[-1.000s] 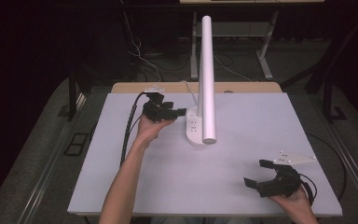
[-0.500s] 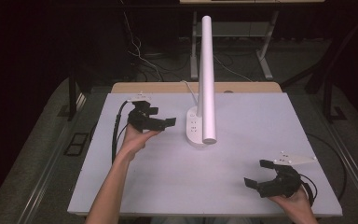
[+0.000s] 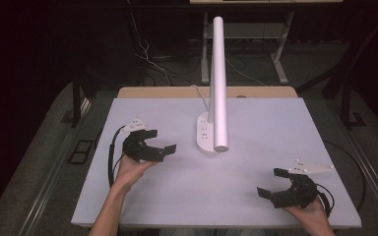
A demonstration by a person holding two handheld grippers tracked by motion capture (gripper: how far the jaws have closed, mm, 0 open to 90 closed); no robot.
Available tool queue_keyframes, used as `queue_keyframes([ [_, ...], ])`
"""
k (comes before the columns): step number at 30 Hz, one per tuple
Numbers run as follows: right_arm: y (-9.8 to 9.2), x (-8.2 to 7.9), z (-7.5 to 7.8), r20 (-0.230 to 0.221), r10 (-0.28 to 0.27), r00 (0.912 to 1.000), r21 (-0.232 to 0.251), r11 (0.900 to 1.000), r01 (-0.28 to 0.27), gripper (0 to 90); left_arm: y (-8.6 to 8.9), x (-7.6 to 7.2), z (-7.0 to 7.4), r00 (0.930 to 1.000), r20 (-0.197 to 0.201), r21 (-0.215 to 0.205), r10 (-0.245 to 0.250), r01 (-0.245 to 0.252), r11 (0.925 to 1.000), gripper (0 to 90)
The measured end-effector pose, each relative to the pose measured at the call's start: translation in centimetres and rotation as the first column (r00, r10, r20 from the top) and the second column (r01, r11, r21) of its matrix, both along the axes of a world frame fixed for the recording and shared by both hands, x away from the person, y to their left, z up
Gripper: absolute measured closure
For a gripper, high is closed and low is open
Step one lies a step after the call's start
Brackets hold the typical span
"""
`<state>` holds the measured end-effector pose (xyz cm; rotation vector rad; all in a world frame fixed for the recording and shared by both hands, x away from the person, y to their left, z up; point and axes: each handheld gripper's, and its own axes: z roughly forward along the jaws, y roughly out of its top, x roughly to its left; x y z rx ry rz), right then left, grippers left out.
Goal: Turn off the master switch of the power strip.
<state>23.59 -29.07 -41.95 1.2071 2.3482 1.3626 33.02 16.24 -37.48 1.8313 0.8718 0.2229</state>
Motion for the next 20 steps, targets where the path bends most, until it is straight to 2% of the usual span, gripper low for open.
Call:
queue_keyframes([
  [7,0.0,0.0,0.0,0.006,0.001,1.0000,-0.002,1.000,-0.001,0.4,1.3,-2.8,-1.1,1.0000,0.003,-0.027,0.005,-0.005,0.9996,0.0],
  [12,0.2,0.0,0.0,0.004,-0.002,1.0000,-0.002,1.000,0.002,0.4,1.6,-4.7,-2.2,0.9999,-0.009,-0.053,-0.007,0.007,0.9986,0.0],
  [13,0.2,0.0,0.0,0.004,-0.003,1.0000,0.000,1.000,0.003,0.4,1.6,-5.0,-2.5,0.9998,-0.012,-0.042,-0.013,0.013,0.9990,0.0],
  [20,0.3,0.1,0.0,0.006,0.000,1.0000,0.008,1.000,0.000,0.4,0.6,-6.5,-3.2,0.9984,-0.024,-0.037,-0.051,0.050,0.9981,0.0],
])
